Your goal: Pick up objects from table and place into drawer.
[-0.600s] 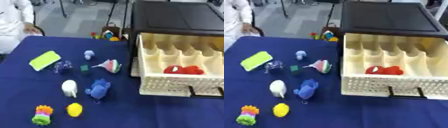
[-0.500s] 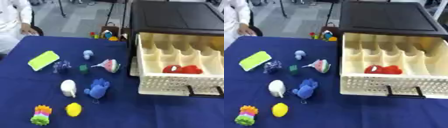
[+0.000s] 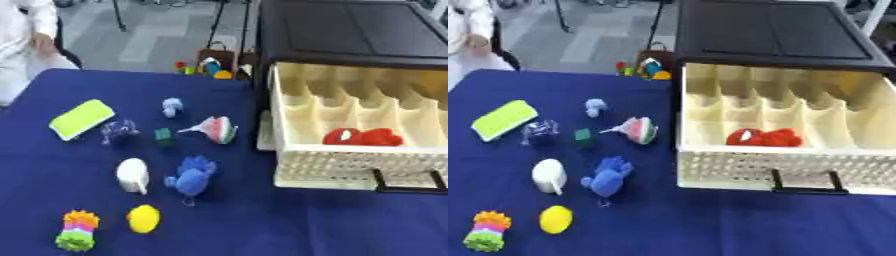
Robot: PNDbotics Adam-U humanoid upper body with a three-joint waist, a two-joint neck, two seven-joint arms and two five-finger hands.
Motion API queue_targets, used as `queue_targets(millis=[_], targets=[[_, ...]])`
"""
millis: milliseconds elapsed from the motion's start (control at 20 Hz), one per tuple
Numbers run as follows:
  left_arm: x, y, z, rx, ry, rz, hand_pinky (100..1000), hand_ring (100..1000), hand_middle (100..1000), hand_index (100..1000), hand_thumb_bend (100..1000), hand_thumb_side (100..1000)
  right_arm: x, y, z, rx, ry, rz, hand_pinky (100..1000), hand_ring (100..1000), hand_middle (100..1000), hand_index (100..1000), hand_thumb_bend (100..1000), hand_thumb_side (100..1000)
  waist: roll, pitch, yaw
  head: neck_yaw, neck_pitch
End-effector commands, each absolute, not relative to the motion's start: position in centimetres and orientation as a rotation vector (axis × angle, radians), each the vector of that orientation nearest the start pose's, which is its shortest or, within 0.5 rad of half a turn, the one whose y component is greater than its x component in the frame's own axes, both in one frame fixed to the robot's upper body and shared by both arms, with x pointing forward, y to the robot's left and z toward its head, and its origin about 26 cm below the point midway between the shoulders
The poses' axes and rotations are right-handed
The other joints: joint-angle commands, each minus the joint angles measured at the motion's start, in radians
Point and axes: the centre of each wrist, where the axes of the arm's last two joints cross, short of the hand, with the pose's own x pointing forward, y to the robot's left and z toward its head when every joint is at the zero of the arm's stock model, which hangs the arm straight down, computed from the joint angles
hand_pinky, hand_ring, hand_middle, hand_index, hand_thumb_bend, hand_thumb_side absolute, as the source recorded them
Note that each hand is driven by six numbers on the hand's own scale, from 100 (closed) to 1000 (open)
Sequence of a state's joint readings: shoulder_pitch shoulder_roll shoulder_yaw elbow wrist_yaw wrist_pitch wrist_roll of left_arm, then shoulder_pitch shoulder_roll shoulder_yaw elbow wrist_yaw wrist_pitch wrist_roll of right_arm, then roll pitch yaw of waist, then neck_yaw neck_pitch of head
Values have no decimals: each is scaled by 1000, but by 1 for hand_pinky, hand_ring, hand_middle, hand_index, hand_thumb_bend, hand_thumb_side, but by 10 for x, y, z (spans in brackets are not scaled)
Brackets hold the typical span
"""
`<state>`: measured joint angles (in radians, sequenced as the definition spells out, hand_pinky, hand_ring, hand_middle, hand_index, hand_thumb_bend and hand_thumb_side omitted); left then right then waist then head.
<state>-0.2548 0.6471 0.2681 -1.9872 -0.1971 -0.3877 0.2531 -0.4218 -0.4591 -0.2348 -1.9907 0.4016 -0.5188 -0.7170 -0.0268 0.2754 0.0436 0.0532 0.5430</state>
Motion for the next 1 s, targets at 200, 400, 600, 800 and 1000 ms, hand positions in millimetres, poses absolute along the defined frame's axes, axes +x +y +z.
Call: queue_targets(millis=[200,400,600,800,1000], targets=[[273,368,272,-1338,3062,978,406,752,804,941,100,887,294,-328,279,879,2825,222,704,758,663,775,100,1000,4,-13,-1,21,2],[270,370,263,-1413,2960,1322,430,765,818,959,100,899,293,-329,278,888,2825,216,704,757,662,774,100,1000,7,-14,-2,32,4],[265,375,252,-1463,2808,1673,516,801,858,992,136,953,293,-331,278,901,2822,208,703,756,661,773,100,1000,11,-17,-1,40,16],[261,380,245,-1450,2619,1975,601,835,884,1000,301,1000,293,-330,278,902,2824,205,703,755,660,773,100,1000,13,-19,-2,52,22],[256,382,231,-1426,2436,2269,659,855,894,1000,468,1000,293,-330,278,902,2824,202,703,756,660,773,100,1000,14,-19,-2,54,21]])
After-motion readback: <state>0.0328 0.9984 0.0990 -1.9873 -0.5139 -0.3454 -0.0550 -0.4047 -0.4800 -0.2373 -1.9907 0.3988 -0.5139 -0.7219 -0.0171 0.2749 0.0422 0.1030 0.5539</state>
